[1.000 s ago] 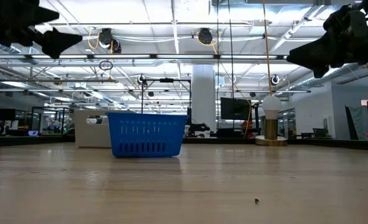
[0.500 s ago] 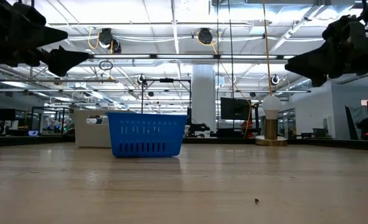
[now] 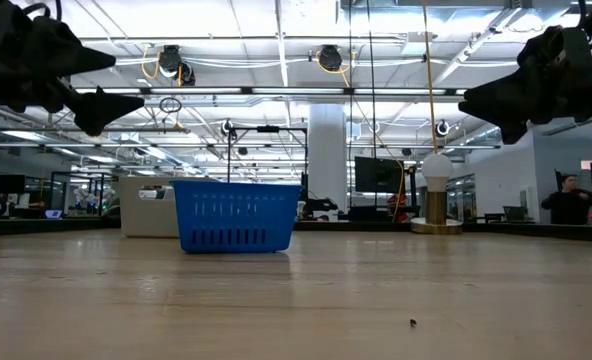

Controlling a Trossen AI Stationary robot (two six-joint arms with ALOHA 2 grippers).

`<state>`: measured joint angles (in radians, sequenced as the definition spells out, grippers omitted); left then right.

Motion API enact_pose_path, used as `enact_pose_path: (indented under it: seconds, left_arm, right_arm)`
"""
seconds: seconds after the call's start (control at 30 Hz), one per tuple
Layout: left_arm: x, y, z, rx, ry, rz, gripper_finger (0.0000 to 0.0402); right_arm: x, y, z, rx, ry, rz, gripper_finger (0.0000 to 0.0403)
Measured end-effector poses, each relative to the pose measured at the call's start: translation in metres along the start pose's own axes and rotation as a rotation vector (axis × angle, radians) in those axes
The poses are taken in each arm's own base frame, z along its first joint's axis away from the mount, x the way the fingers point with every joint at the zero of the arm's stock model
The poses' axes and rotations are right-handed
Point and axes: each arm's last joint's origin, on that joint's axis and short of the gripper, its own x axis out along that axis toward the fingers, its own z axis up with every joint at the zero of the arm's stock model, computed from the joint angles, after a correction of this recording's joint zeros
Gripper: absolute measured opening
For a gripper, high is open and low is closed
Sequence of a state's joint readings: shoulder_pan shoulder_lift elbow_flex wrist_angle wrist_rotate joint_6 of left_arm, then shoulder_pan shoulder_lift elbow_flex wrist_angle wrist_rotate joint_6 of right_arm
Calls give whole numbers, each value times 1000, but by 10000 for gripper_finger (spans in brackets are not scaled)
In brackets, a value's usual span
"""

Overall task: Pick & Place Office items
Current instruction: Return to Home Position

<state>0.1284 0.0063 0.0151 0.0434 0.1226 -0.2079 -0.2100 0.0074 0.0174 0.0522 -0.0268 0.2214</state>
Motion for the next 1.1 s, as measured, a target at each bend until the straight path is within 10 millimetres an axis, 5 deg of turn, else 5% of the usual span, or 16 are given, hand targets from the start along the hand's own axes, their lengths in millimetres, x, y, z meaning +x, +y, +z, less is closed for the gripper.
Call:
enact_pose_path:
  seconds: [1.1]
  left_arm:
    - [0, 0, 1, -31, -11, -6, 392]
  right_arm:
    - [0, 0, 0, 28, 3, 0, 116]
